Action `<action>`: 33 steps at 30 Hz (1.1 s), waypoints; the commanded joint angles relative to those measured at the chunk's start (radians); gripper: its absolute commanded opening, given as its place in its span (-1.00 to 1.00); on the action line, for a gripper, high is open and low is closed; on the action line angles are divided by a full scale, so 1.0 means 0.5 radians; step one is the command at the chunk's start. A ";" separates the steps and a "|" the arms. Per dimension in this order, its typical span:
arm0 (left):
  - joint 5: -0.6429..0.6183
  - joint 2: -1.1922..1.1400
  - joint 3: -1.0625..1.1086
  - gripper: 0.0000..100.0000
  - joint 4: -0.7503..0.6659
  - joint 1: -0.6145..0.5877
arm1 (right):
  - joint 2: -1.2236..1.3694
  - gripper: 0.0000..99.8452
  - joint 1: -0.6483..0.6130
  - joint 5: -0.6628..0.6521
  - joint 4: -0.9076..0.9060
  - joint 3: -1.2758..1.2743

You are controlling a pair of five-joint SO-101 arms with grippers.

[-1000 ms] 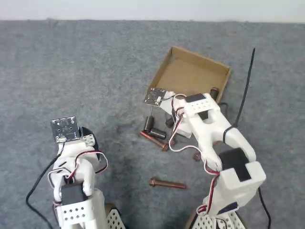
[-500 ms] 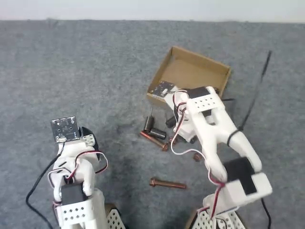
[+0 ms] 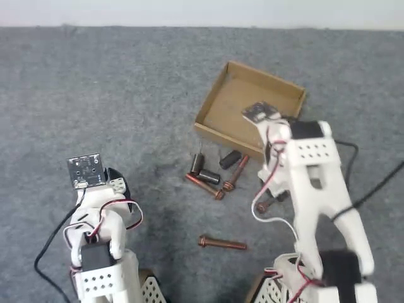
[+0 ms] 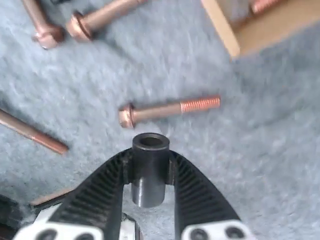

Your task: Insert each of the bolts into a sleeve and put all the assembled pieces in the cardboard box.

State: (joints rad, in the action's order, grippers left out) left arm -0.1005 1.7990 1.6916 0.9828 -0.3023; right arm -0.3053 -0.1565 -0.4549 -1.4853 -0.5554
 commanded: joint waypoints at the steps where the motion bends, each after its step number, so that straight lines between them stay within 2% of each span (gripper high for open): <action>1: 0.021 0.040 -0.014 -0.97 0.006 0.003 | -0.305 -0.99 0.097 -0.034 0.133 -0.261; 6: 0.021 0.040 -0.014 -0.97 0.006 0.003 | -0.597 -0.99 0.222 -0.098 0.342 -0.666; 12: 0.012 0.040 -0.014 -0.97 0.006 0.003 | -0.778 -0.99 0.465 -0.080 0.867 -1.074; 17: 0.012 0.043 -0.014 -0.97 0.015 0.006 | -0.793 -0.99 0.569 0.249 1.223 -1.255; 19: 0.012 0.043 -0.014 -0.96 0.040 0.006 | -0.793 -0.99 0.615 0.285 1.336 -1.313; 27: 0.009 0.040 -0.041 -0.97 0.153 0.196 | -0.790 -0.99 0.689 0.288 1.379 -1.375; 33: 0.009 0.031 -0.318 -0.97 0.328 0.212 | -0.790 -0.99 0.689 0.288 1.379 -1.378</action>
State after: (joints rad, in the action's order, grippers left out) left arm -0.0974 1.7990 1.6686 1.0886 -0.2010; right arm -0.6659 0.1765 -0.3214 -0.8163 -1.2536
